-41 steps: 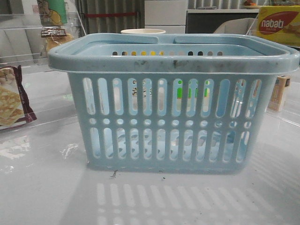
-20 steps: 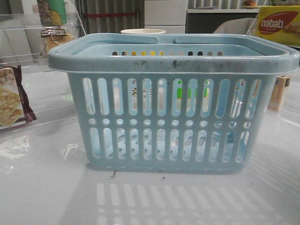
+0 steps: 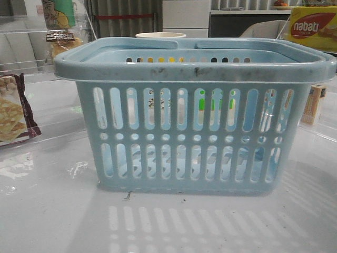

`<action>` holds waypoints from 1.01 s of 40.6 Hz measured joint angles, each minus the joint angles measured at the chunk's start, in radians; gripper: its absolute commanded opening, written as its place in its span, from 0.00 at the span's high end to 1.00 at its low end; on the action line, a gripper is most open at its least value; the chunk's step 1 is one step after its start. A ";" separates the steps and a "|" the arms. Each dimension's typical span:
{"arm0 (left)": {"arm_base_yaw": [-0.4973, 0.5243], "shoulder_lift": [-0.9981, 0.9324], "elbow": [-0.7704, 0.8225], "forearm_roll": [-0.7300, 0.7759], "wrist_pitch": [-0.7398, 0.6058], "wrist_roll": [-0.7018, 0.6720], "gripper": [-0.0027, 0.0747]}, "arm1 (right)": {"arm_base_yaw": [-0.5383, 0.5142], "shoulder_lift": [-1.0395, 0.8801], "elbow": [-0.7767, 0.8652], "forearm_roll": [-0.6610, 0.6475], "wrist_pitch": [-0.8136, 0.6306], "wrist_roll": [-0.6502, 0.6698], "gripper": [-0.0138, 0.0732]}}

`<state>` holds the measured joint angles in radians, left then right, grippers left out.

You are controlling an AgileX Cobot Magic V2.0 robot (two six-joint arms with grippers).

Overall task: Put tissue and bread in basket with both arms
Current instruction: 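Reach the right gripper to the white tissue pack on the shelf and grasp it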

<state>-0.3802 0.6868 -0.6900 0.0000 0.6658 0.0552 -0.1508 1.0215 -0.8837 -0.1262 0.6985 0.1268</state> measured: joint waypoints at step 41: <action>-0.002 0.000 0.000 0.000 -0.001 0.000 0.31 | -0.033 0.823 -0.584 0.069 -0.084 0.000 0.38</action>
<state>-0.3824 0.6868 -0.6900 0.0000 0.6649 0.0552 -0.1840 1.8446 -1.4677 -0.0572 0.6149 0.1268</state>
